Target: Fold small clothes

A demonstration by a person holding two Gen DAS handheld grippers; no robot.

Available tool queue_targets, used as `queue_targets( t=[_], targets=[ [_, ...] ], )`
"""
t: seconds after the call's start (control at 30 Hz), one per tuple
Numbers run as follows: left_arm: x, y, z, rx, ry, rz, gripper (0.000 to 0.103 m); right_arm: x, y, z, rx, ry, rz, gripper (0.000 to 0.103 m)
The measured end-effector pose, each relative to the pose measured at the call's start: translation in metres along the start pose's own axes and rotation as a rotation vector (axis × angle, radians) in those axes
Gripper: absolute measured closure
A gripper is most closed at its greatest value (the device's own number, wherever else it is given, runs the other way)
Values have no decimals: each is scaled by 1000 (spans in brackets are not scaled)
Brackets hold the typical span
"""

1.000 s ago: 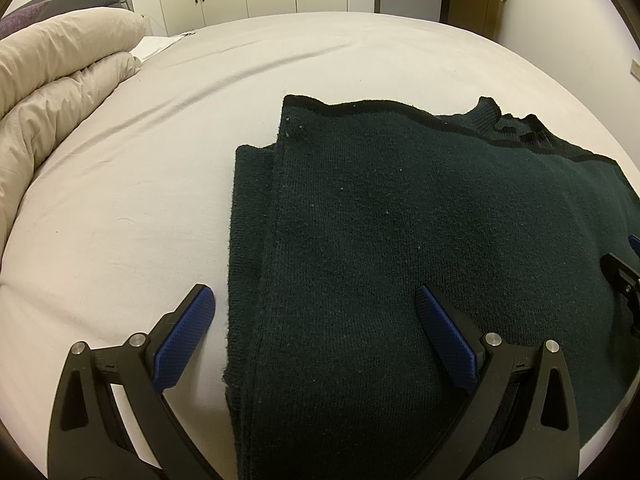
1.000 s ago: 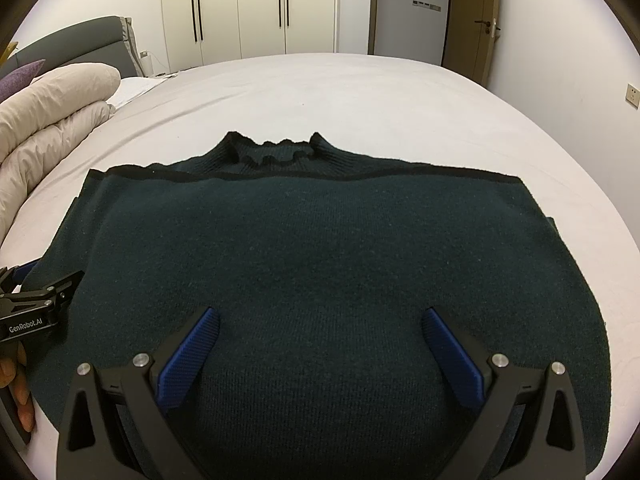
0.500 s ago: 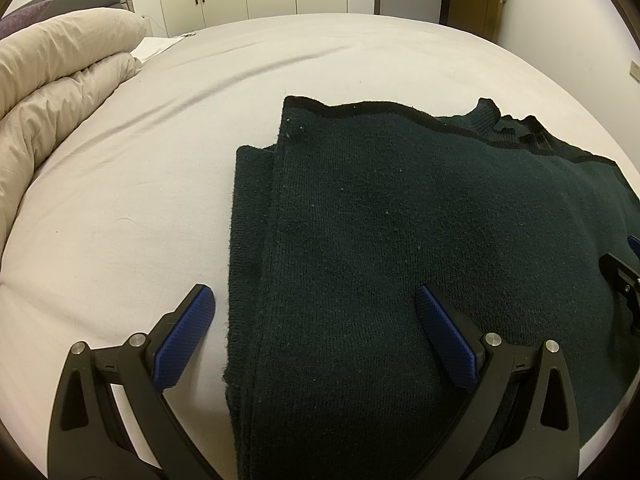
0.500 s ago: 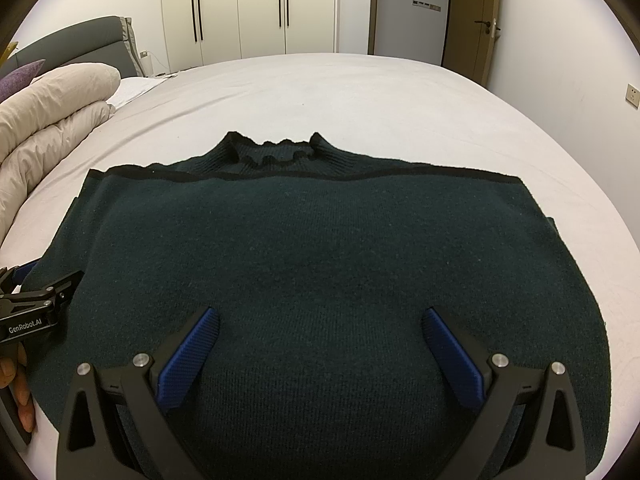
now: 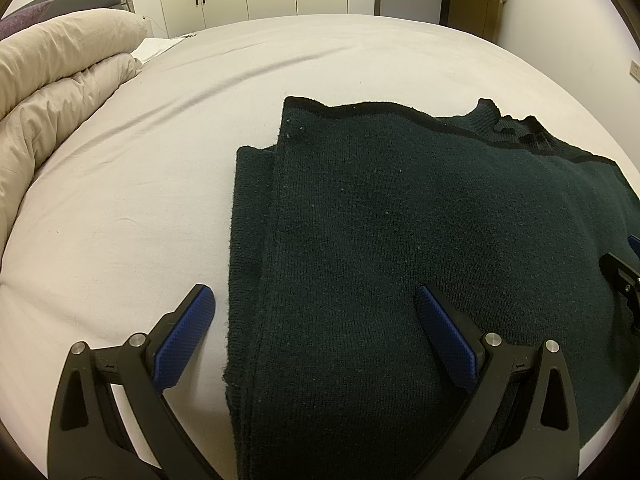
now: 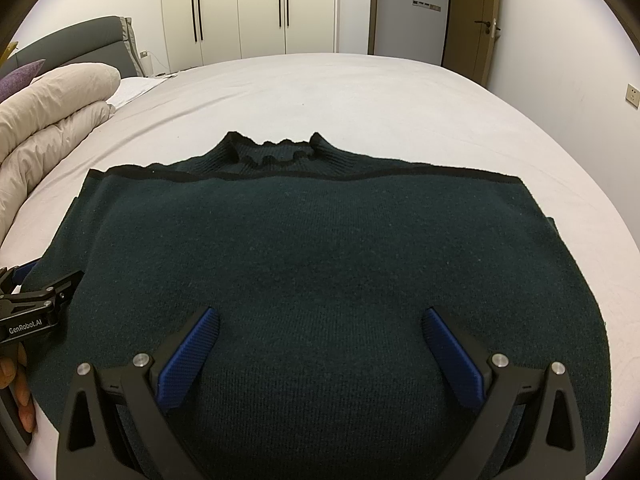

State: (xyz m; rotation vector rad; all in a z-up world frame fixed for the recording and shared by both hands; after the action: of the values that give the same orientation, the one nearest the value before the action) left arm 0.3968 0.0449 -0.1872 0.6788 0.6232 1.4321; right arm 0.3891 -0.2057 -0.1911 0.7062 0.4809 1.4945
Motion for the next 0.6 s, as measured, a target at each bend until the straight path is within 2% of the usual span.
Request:
queue_targets(
  t=[0.6],
  targets=[
    [0, 1, 1, -1, 0, 0, 0, -1, 0, 0, 0, 1, 1, 0]
  ],
)
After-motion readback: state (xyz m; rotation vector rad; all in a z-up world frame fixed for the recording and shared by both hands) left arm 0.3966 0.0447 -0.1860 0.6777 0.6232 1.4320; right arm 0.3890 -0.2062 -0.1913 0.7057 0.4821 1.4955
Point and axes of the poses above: each gripper's, at about its wrist camera, not at the fingertips, and y roughly against the way its jaws point, x to its left, z to its top, the point moved 9 cm from there along -y, roughly the way its jaws point, and after that the axes turned 3 degrees about -x, right-handed, at the moved point
